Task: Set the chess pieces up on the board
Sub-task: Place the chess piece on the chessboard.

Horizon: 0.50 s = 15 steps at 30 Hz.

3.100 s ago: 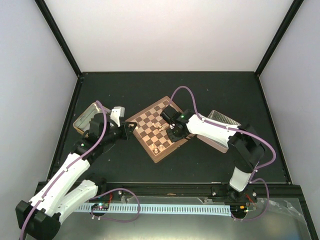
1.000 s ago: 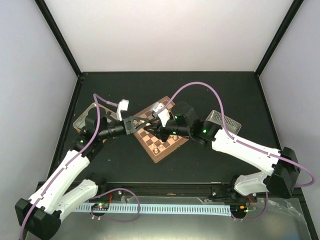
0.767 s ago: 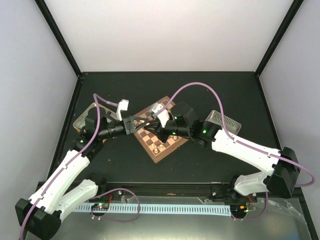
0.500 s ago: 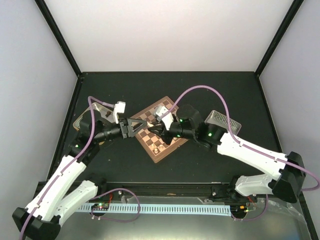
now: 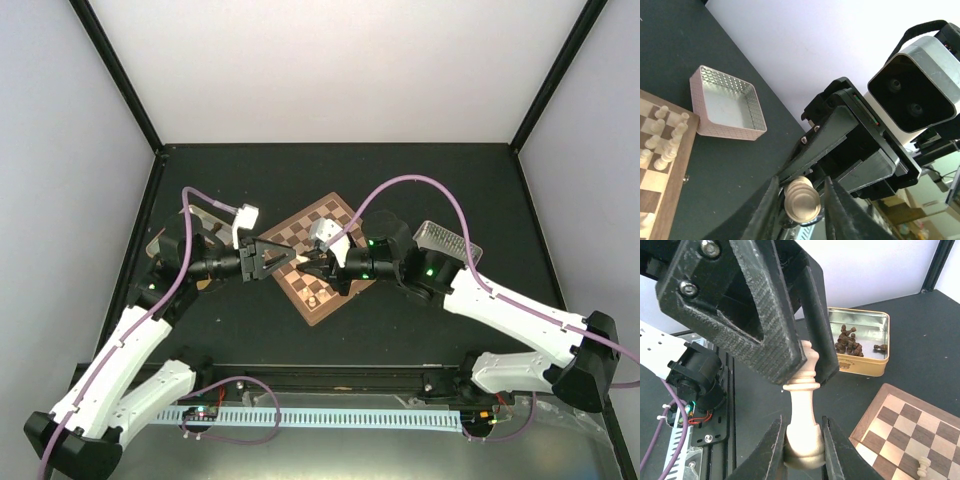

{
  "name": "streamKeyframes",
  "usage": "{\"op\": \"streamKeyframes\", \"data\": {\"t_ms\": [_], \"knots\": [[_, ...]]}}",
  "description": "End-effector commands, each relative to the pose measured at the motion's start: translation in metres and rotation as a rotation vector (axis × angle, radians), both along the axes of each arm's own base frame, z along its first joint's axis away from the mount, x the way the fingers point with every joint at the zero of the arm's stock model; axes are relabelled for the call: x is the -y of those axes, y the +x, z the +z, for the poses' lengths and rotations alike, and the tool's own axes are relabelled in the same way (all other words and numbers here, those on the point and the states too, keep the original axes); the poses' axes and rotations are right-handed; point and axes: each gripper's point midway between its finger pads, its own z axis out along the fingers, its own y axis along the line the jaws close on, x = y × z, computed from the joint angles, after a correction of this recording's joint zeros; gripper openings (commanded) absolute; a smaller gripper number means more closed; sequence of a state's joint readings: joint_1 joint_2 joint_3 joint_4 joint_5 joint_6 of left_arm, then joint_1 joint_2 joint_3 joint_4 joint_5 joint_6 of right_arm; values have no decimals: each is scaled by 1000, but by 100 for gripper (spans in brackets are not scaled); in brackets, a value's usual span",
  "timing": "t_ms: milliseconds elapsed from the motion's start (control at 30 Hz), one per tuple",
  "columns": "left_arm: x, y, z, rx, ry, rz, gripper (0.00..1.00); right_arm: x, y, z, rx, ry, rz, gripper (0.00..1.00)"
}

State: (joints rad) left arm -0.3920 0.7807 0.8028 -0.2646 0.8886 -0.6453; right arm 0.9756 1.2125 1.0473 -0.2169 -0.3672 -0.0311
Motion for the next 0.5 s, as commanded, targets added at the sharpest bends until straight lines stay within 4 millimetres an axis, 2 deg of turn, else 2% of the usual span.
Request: {"op": "streamKeyframes", "data": {"t_ms": [0,100,133,167,333,400,467], "knots": [[1,-7,17,44,-19,-47,22,-3,-4,5,16,13,35,1],[1,-3,11,27,-6,-34,8,-3,-4,3,9,8,35,3],[1,-1,9,23,0,-26,5,-3,-4,2,7,7,34,7],[1,1,8,23,6,-18,3,-3,-2,2,3,6,23,14],[-3,15,-2,25,53,53,2,4,13,-8,-11,-13,-85,51],[-6,24,-9,26,89,99,2,12,23,-16,-13,-27,-170,58],[-9,35,-18,34,142,155,1,25,39,-25,-18,-44,-298,61]]}}
